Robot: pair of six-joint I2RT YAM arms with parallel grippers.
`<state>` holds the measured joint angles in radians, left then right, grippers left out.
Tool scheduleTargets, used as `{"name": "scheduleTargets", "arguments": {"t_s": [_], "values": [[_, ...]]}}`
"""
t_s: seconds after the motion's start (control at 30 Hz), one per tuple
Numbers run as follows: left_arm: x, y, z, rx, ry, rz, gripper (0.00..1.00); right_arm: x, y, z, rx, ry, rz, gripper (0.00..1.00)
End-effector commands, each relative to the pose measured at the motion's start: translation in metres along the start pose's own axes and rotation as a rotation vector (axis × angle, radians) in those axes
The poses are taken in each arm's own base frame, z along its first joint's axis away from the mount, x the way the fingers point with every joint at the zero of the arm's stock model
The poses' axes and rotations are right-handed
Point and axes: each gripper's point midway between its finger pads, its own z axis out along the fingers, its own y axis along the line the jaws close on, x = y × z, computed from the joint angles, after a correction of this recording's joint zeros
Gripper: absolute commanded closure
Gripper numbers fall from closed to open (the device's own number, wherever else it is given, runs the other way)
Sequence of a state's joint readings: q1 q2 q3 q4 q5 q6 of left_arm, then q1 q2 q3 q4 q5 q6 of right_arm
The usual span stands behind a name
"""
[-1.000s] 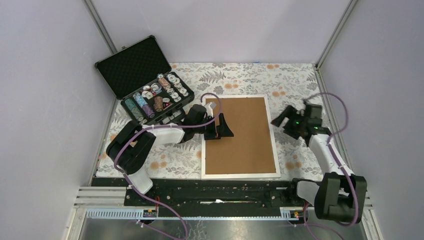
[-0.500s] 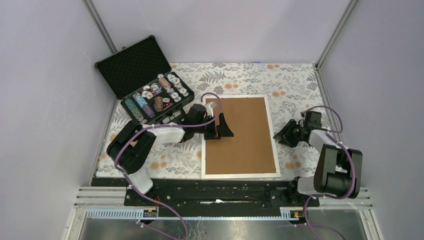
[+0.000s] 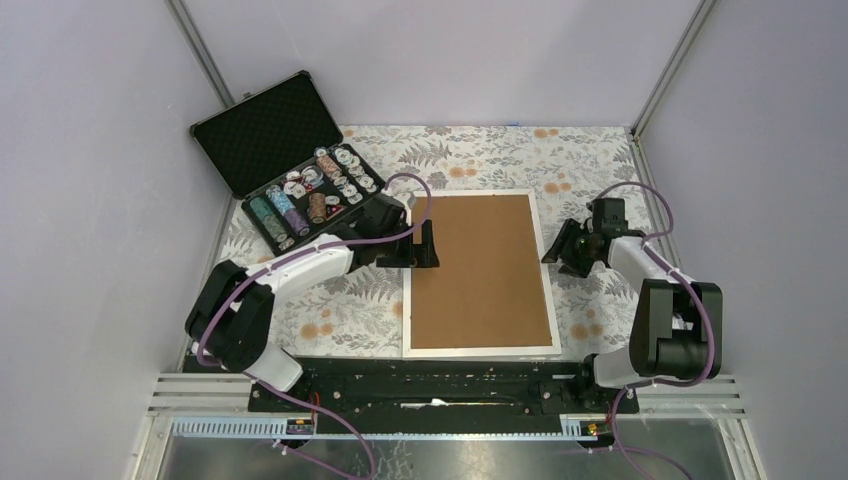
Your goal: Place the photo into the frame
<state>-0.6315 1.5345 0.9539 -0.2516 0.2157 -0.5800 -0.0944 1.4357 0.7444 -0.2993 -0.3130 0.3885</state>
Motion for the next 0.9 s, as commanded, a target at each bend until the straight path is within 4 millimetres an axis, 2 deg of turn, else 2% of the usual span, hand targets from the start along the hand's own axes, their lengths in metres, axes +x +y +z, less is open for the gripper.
{"name": "scheduleTargets", "arguments": {"t_s": [0.0, 0.4, 0.5, 0.67, 0.87], "values": [[0.002, 0.046, -0.016, -0.204, -0.021, 0.05, 0.02, -0.009, -0.012, -0.005, 0.134, 0.002, -0.066, 0.42], [0.019, 0.049, 0.003, -0.173, 0.025, 0.005, 0.03, -0.005, -0.015, 0.015, 0.201, 0.054, -0.135, 0.33], [0.024, 0.051, 0.008, -0.171, 0.039, -0.008, 0.03, -0.009, -0.02, 0.017, 0.229, 0.047, -0.142, 0.3], [0.029, 0.054, 0.012, -0.172, 0.049, -0.019, 0.04, -0.02, -0.018, 0.015, 0.241, 0.015, -0.141, 0.29], [0.03, 0.055, 0.013, -0.174, 0.052, -0.018, 0.04, -0.01, -0.018, 0.026, 0.218, 0.077, -0.15, 0.3]]}}
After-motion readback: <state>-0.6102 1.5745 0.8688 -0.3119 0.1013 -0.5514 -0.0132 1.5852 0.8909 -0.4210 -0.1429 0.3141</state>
